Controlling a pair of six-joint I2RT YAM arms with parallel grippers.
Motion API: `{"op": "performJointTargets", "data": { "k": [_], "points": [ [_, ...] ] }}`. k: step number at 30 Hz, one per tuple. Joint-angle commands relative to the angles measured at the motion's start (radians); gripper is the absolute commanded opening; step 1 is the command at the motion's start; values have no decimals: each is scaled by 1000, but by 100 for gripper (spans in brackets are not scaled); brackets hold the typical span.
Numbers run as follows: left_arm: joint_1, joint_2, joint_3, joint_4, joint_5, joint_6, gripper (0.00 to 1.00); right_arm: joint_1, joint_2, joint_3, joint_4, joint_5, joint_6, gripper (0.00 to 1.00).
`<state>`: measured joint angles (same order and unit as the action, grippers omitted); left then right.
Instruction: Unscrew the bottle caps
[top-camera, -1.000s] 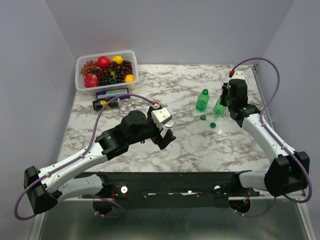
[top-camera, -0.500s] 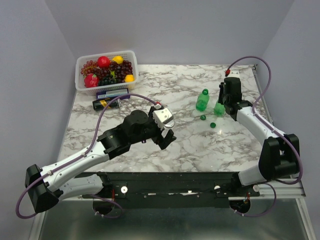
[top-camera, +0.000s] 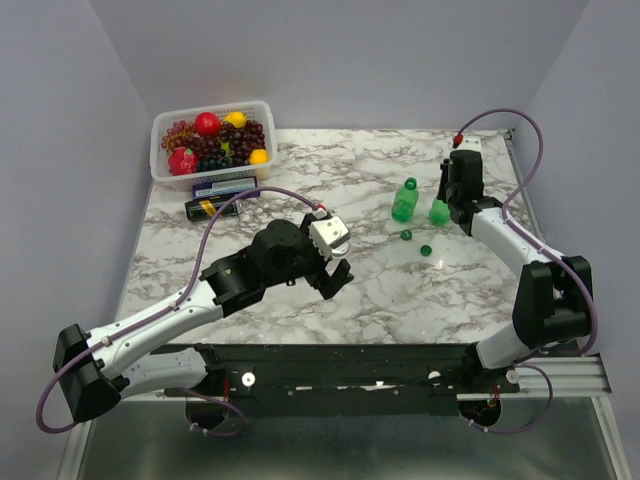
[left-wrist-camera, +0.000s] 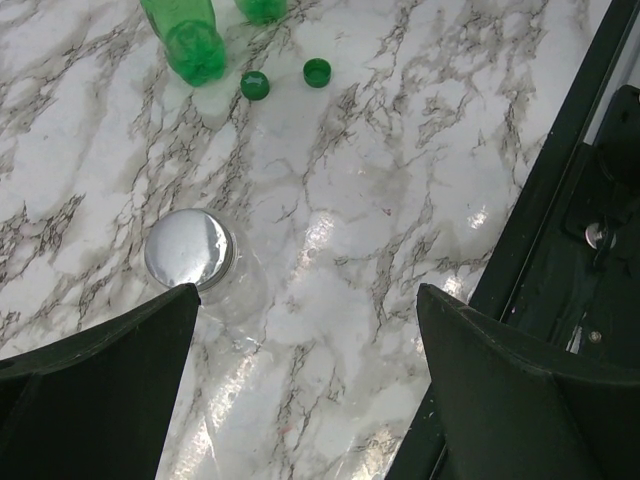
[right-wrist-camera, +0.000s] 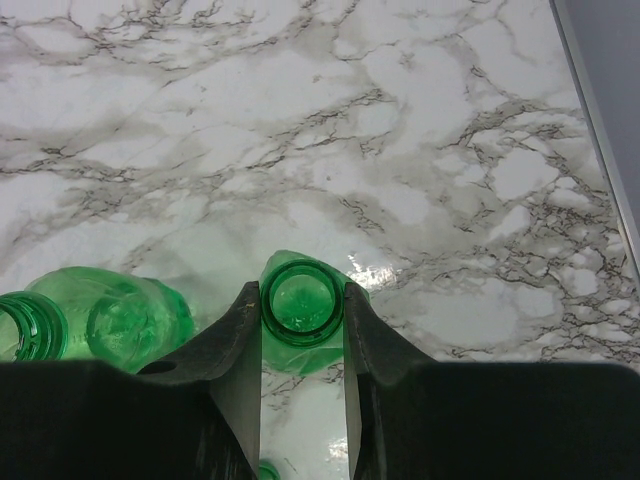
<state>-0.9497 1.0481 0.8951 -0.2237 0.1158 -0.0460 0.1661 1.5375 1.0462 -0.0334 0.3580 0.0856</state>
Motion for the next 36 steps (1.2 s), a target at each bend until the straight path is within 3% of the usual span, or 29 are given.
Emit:
{"op": "performJointTargets", "data": {
  "k": [1, 6, 13, 16, 21, 25, 31, 36],
  "points": [
    [-4, 6, 4, 4, -13, -5, 99, -8, 10, -2, 13, 16, 25, 9],
    [-4, 7, 4, 4, -13, -3, 99, -7, -33, -14, 1, 19, 34, 27],
    [-4, 12, 8, 0, -13, -3, 99, -7, -91, 1, -40, 16, 29, 60],
    [-4, 12, 10, -3, -7, -3, 99, -8, -102, 23, -65, 3, 22, 66],
    [-4, 9, 11, -6, -8, -2, 99, -8, -180, 3, -118, -48, 51, 69],
    [-4, 4, 11, -5, -10, -2, 99, -7, -321, -118, -149, -227, 104, 69],
    [-4, 0, 10, -3, -7, 0, 99, -5, -532, -313, -186, -428, 206, 64],
    [-4, 4, 10, 0, -2, -2, 99, 13, -591, -419, -201, -464, 223, 58]
  ]
}}
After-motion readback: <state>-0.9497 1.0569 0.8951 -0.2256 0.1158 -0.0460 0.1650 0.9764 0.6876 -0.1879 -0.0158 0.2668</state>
